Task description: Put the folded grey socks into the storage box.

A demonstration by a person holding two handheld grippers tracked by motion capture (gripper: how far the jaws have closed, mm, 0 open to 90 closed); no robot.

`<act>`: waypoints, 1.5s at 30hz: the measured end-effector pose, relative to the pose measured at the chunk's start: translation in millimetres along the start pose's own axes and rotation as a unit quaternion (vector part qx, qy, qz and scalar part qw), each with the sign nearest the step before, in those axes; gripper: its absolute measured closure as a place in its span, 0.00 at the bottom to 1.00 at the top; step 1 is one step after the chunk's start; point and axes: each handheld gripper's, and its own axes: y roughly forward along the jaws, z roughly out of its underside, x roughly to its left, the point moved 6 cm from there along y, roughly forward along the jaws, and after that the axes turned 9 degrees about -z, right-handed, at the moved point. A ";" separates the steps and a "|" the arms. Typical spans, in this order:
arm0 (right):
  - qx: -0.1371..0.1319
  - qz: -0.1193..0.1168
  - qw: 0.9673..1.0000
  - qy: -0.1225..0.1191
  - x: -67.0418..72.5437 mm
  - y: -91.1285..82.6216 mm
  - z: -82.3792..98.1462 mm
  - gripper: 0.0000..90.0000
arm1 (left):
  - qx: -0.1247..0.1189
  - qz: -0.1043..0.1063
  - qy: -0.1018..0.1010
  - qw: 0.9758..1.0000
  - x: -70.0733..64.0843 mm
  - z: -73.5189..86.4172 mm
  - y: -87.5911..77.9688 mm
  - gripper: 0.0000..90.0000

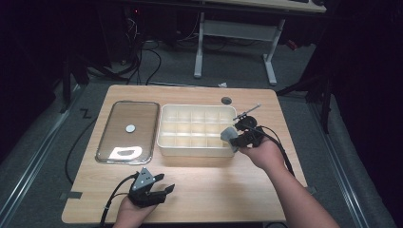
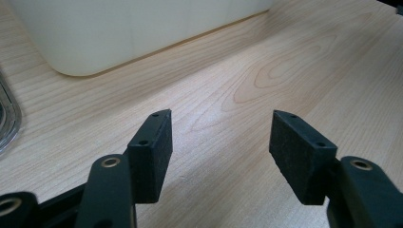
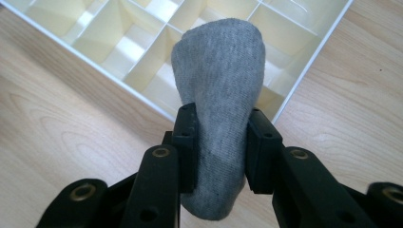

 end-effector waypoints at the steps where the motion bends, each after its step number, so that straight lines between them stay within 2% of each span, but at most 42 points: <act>1: 0.002 0.002 1.000 -0.001 -1.0 1.5 -2.0 0.78 | 0.000 0.000 0.001 1.000 0.1 0.1 -0.1 0.46; 12: 0.043 0.024 0.999 0.016 -16.2 18.7 -13.8 0.79 | 0.004 0.006 0.003 1.000 -2.5 1.6 1.0 0.45; 18: 0.061 0.041 0.997 0.010 -15.3 26.0 -18.5 0.79 | 0.002 0.007 0.005 1.000 -4.0 1.5 1.0 0.45; 26: 0.088 0.058 0.994 0.017 -18.0 33.0 -17.8 0.79 | 0.006 0.008 0.007 1.000 -4.3 1.8 1.7 0.45; 27: 0.091 0.058 0.994 0.010 -19.4 34.5 -18.0 0.79 | 0.006 0.008 0.007 1.000 -4.3 1.8 1.7 0.45; 30: 0.101 0.057 0.993 0.008 -19.1 37.9 -18.6 0.79 | 0.006 0.008 0.006 1.000 -4.1 2.0 2.1 0.45; 34: 0.133 0.058 0.989 0.005 -16.7 45.7 -18.7 0.80 | 0.007 0.009 0.006 1.000 -3.7 2.3 2.4 0.45; 37: 0.146 0.052 0.988 -0.010 -18.0 50.8 -19.0 0.81 | 0.007 0.010 0.005 1.000 -3.6 2.6 2.9 0.45; 39: 0.154 0.046 0.987 0.000 -17.3 53.7 -18.5 0.81 | 0.008 0.009 0.005 1.000 -3.5 2.8 3.3 0.45; 45: 0.161 0.034 0.986 0.008 -18.2 61.8 -16.4 0.81 | 0.009 0.009 0.004 1.000 -3.3 3.2 4.3 0.45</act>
